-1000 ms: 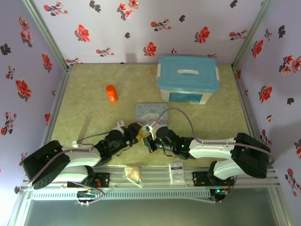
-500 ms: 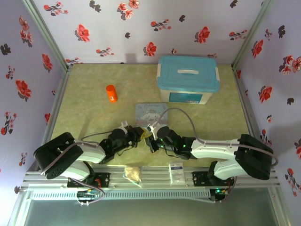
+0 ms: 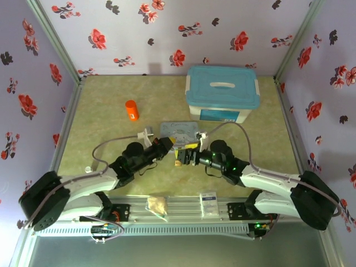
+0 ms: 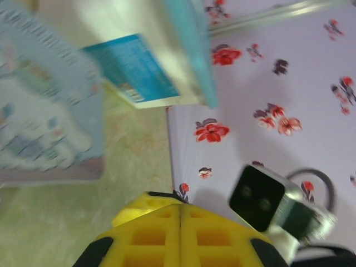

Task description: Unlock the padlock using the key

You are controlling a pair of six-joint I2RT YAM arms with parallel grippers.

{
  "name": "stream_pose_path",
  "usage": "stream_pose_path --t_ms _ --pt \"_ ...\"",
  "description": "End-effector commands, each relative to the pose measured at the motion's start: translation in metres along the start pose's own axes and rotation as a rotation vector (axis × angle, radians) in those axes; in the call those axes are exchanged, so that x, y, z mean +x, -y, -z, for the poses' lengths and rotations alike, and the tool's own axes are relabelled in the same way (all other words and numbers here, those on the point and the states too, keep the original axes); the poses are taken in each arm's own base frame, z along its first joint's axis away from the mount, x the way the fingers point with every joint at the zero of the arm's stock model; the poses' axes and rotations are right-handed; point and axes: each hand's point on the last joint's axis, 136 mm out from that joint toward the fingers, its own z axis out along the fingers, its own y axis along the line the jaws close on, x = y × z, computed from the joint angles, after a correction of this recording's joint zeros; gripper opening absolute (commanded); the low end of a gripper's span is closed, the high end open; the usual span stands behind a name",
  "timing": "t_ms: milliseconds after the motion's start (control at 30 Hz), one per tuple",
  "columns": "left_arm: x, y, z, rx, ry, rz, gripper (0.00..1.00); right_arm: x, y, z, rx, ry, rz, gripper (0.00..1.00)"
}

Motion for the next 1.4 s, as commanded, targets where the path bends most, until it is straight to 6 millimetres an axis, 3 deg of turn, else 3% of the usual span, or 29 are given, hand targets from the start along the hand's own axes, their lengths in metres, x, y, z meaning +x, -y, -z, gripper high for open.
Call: stream_pose_path --t_ms 0,167,600,700,967,1100,1233,1367 --pt "-0.011 0.019 0.009 -0.001 0.018 -0.285 0.0 -0.035 -0.066 0.014 -0.321 0.063 -0.034 0.76" --pt "-0.021 0.048 0.027 0.036 0.046 -0.43 0.0 -0.057 -0.105 0.02 -0.485 0.069 -0.024 0.7" --pt "-0.032 0.088 0.037 0.139 0.092 -0.38 0.0 -0.038 -0.108 0.003 -0.482 -0.015 0.029 0.52" --pt "-0.032 0.09 0.036 0.155 0.089 -0.351 0.0 -0.041 -0.11 0.002 -0.484 0.003 0.043 0.45" --pt "-0.03 0.094 0.037 0.195 0.084 -0.313 0.0 -0.053 -0.118 -0.002 -0.51 0.035 0.062 0.39" --pt "-0.029 0.093 0.039 0.21 0.089 -0.292 0.0 -0.051 -0.117 -0.007 -0.513 0.019 0.053 0.32" --pt "-0.028 0.092 0.038 0.211 0.08 -0.289 0.0 -0.051 -0.114 -0.009 -0.508 0.028 0.047 0.19" --pt "-0.026 0.09 0.04 0.198 0.073 -0.305 0.0 -0.053 -0.111 -0.007 -0.496 0.048 0.041 0.16"
